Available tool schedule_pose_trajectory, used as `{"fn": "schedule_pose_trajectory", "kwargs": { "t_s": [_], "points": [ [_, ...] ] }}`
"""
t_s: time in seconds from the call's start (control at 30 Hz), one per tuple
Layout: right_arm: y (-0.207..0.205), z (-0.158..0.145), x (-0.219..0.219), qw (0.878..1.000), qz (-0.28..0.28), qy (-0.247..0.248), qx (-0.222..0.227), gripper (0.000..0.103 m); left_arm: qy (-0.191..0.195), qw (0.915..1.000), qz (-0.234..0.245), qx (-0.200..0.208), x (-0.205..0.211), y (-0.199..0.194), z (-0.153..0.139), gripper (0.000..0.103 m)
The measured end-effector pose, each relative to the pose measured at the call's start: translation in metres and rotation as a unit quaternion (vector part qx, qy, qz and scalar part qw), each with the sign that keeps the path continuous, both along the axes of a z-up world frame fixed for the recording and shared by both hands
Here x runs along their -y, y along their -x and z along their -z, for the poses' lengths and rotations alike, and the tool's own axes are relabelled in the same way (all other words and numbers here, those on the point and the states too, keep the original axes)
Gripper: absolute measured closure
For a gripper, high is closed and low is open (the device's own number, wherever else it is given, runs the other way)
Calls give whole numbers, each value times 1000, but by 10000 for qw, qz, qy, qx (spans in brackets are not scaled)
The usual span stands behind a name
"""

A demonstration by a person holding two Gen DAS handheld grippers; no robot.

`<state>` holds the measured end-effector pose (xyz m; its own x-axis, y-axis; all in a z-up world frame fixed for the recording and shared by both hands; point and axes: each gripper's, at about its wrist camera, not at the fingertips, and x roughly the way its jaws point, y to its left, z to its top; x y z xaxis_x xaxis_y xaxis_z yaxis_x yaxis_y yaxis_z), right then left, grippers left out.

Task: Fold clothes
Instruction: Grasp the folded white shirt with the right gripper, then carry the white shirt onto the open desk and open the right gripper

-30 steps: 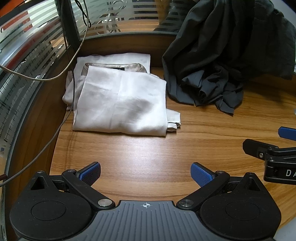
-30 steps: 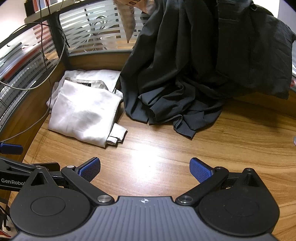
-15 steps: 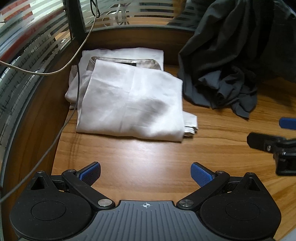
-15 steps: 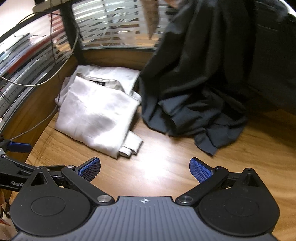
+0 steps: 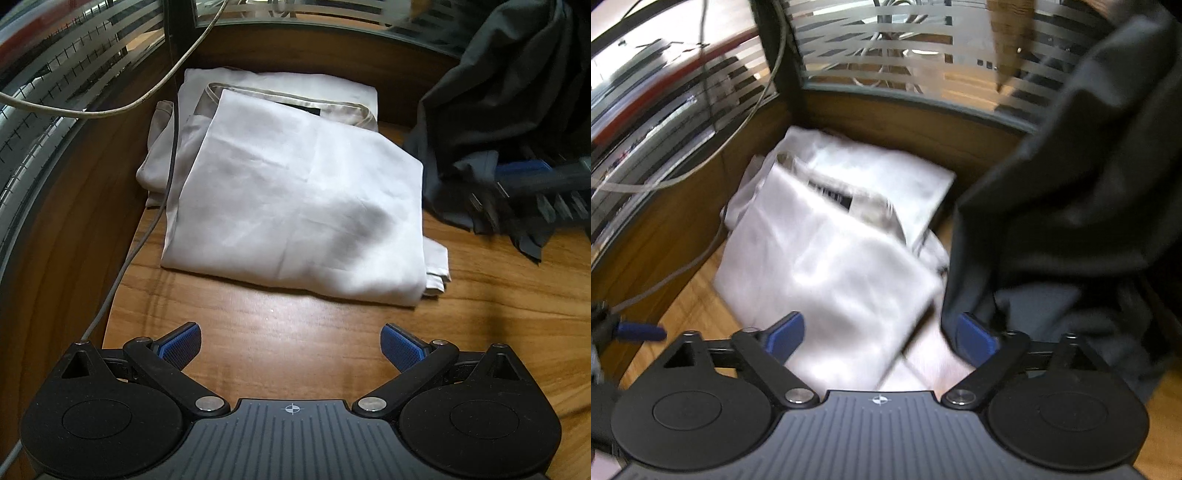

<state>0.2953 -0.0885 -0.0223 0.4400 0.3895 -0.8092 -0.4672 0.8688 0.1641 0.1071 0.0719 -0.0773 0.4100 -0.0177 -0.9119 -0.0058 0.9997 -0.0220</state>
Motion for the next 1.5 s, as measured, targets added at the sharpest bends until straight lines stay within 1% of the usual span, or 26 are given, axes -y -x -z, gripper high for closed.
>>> {"fn": "schedule_pose_trajectory", "kwargs": {
  "t_s": [0.1,0.23,0.37,0.47,0.5,0.57,0.6,0.63,0.7,0.97,1.07,1.17,1.3,1.43,1.5],
  "points": [
    [-24,3,-11,9998,0,-205,-55,22,63,10000,-62,-41,-3,-6,3,0],
    [-55,10,-26,9997,51,-241,-96,35,156,9997,-147,-71,-7,-13,5,0],
    [-79,20,-35,9993,165,-274,-204,39,158,9997,-145,-107,-9,-17,7,0],
    [-93,27,-42,9989,161,-281,-352,47,175,9997,-143,-115,-10,-20,8,0],
    [-98,30,-44,9987,160,-284,-401,52,180,9996,-156,-117,-11,-21,9,0],
    [-108,34,-48,9982,158,-289,-500,65,184,9996,-177,-128,-11,-22,9,0],
    [-112,37,-50,9980,156,-291,-545,87,185,9996,-180,-137,-11,-22,9,0],
    [-112,38,-48,9978,150,-292,-574,98,186,9996,-182,-145,-11,-22,9,0],
    [-110,41,-44,9975,145,-297,-632,98,193,9995,-199,-145,-12,-22,8,0],
    [-44,28,13,9948,408,-448,-818,99,313,9988,-377,-10,-12,-18,-4,0],
    [-19,23,34,9935,506,-504,-888,99,360,9988,-332,14,-4,-15,-10,0],
    [8,20,61,9912,689,-567,-978,100,366,9992,-159,22,11,-12,-15,0],
    [55,19,115,9838,1258,-650,-1099,100,476,9986,174,-125,42,-7,-12,0],
    [99,19,170,9749,1849,-629,-1066,100,520,9957,734,-242,85,2,-11,0],
    [122,19,202,9675,2202,-678,-1042,100,526,9930,1026,-260,107,7,-11,0]
  ]
}}
